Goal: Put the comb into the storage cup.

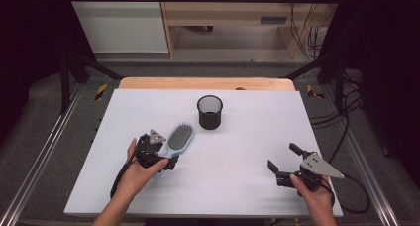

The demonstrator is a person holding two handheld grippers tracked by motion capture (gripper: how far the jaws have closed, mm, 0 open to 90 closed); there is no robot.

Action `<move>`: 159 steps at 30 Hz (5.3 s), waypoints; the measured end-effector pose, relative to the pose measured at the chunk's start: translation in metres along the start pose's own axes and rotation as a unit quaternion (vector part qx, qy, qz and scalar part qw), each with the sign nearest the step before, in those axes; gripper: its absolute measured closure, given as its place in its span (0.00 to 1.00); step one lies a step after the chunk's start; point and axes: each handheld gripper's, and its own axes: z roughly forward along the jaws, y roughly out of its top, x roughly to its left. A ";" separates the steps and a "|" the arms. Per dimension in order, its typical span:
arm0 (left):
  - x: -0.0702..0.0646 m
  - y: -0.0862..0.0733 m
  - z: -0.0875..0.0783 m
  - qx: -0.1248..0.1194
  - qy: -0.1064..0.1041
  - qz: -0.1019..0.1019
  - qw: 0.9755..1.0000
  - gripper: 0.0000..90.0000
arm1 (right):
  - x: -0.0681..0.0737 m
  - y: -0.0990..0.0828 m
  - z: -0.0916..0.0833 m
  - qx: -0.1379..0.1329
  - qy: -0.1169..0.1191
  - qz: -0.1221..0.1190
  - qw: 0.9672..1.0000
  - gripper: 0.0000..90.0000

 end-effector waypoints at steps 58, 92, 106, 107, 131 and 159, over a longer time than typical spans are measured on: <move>0.004 0.000 0.026 0.065 -0.008 -0.013 0.998 0.67 | 0.002 0.000 0.002 0.005 0.007 0.001 1.000 0.04; 0.006 -0.004 0.023 0.053 -0.017 0.003 0.998 0.77 | 0.002 0.000 0.001 0.006 0.007 0.002 1.000 0.04; 0.009 -0.005 0.011 0.011 -0.022 0.003 1.000 0.78 | 0.002 0.000 0.001 0.005 0.007 0.003 1.000 0.04; 0.010 -0.005 0.008 0.001 -0.023 0.006 1.000 0.78 | 0.002 0.000 0.001 0.005 0.008 0.002 1.000 0.04; -0.022 0.031 -0.025 -0.149 -0.070 0.038 0.986 0.78 | 0.032 0.039 0.045 0.013 0.037 0.069 0.997 0.04; -0.047 0.024 -0.013 -0.178 -0.076 0.034 0.980 0.78 | 0.079 0.063 0.115 -0.025 0.091 0.170 0.981 0.04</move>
